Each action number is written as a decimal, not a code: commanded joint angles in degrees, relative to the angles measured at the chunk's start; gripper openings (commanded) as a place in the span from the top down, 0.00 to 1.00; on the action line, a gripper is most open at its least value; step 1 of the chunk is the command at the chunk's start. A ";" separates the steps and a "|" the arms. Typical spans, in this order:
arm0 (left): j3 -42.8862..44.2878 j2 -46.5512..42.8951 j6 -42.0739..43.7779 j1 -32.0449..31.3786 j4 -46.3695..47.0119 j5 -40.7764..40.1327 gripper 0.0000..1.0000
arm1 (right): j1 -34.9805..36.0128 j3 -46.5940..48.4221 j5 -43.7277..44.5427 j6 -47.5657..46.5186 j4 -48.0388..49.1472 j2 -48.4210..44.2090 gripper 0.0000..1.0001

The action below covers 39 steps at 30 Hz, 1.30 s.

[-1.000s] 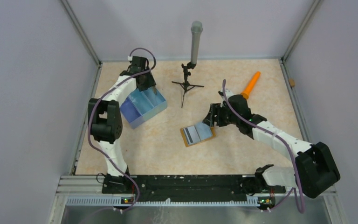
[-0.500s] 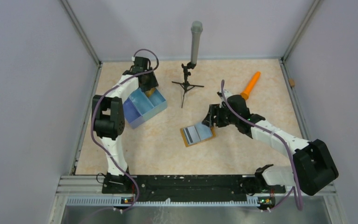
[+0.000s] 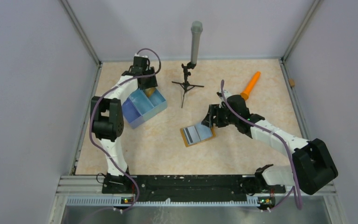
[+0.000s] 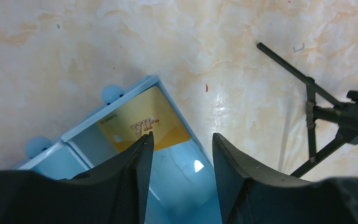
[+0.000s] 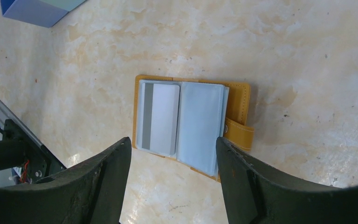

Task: Put the credit cards into the card holder
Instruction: Pick up the credit card from the storage box.

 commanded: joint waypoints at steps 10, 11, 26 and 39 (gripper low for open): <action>-11.71 -9.68 26.26 -1.73 8.29 -1.65 0.49 | -0.45 0.12 -1.09 0.89 3.46 0.46 0.34; -12.00 -9.50 27.03 -1.80 8.85 -1.50 0.49 | -0.40 0.06 -1.11 0.87 3.46 0.42 0.34; -9.11 -4.45 33.97 -3.72 10.27 -5.12 0.45 | -0.45 0.25 -1.17 1.09 3.19 0.44 0.34; -7.42 -0.39 38.55 -5.36 10.39 -12.42 0.46 | -0.40 0.34 -1.18 1.17 3.10 0.29 0.34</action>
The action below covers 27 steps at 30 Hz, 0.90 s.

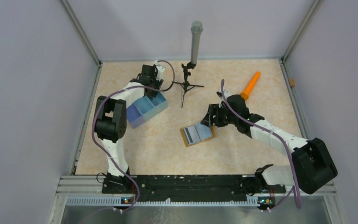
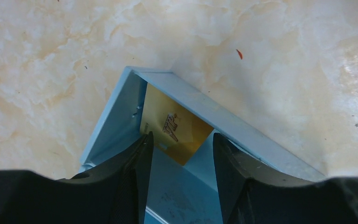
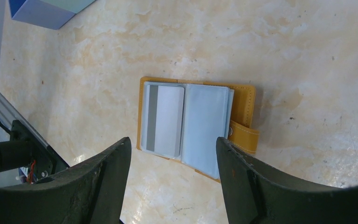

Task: Put the credit cards into the card holder
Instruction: Pick up the credit card from the storage box.

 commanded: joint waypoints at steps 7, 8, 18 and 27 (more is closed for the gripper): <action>-0.62 0.80 5.17 -1.51 7.54 -11.12 0.51 | -0.45 0.29 -0.37 0.15 2.03 -0.45 0.34; -1.32 0.41 5.35 -1.54 8.96 -11.72 0.52 | -0.44 0.23 -0.37 0.20 2.16 -0.53 0.34; -6.23 -2.66 5.41 -2.24 17.35 -16.23 0.66 | -0.44 0.17 -0.45 0.44 2.83 -0.11 0.34; -9.01 -3.18 5.57 -2.97 24.09 -22.89 0.72 | -0.45 0.03 -0.79 0.57 3.08 0.28 0.34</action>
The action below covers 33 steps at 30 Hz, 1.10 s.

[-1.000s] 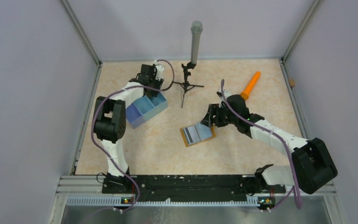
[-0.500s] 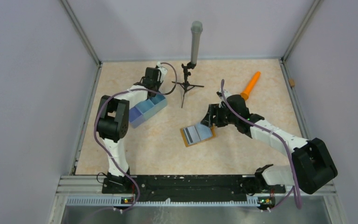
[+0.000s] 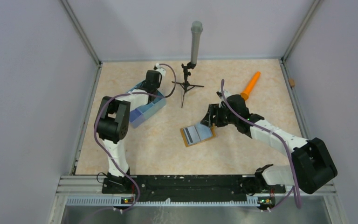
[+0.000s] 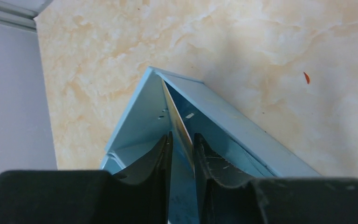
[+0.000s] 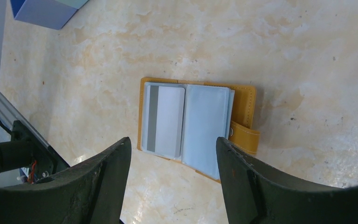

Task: Put the credit cards into the card holder
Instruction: Pick up the credit card from the storage box.

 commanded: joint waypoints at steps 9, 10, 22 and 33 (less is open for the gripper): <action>0.12 -1.64 0.72 -0.15 8.94 -8.12 0.73 | -0.40 -0.08 -0.91 0.81 3.34 0.35 0.34; 0.27 -1.47 0.63 -0.12 8.95 -8.00 0.73 | -0.39 -0.10 -0.97 0.81 3.41 0.44 0.34; 0.36 -1.23 -3.63 -0.06 6.83 -3.78 0.92 | -0.41 -0.18 -0.49 0.81 2.85 0.47 0.34; 1.13 -13.18 -10.77 -0.06 -3.13 4.55 1.00 | -0.44 1.53 1.16 -0.72 -0.88 -2.13 0.34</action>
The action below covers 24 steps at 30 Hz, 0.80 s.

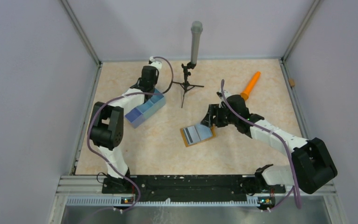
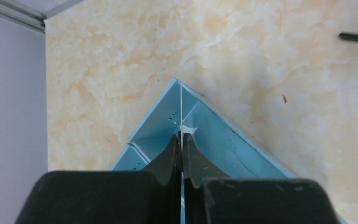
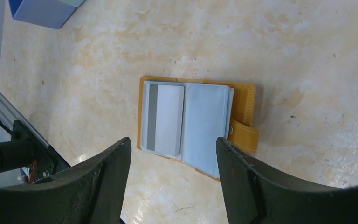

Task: Put the credit cards into the card holder
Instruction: Pick up the credit card from the storage box.

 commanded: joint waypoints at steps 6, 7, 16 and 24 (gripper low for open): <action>5.64 -15.30 -9.80 -0.05 -17.34 10.21 1.00 | -0.57 3.36 4.88 -3.31 -4.32 -6.84 0.33; 5.61 -16.85 -10.86 -0.20 -19.31 12.19 1.00 | -0.80 3.51 4.82 -3.52 -4.56 -7.62 0.32; -6.88 -34.08 -27.84 -3.16 -14.80 48.00 1.00 | -6.37 0.86 -13.90 -4.65 3.12 -11.42 0.25; -20.13 -37.28 -43.19 -11.09 2.77 70.81 1.00 | -7.15 -2.26 -33.09 -1.09 11.95 -11.98 0.25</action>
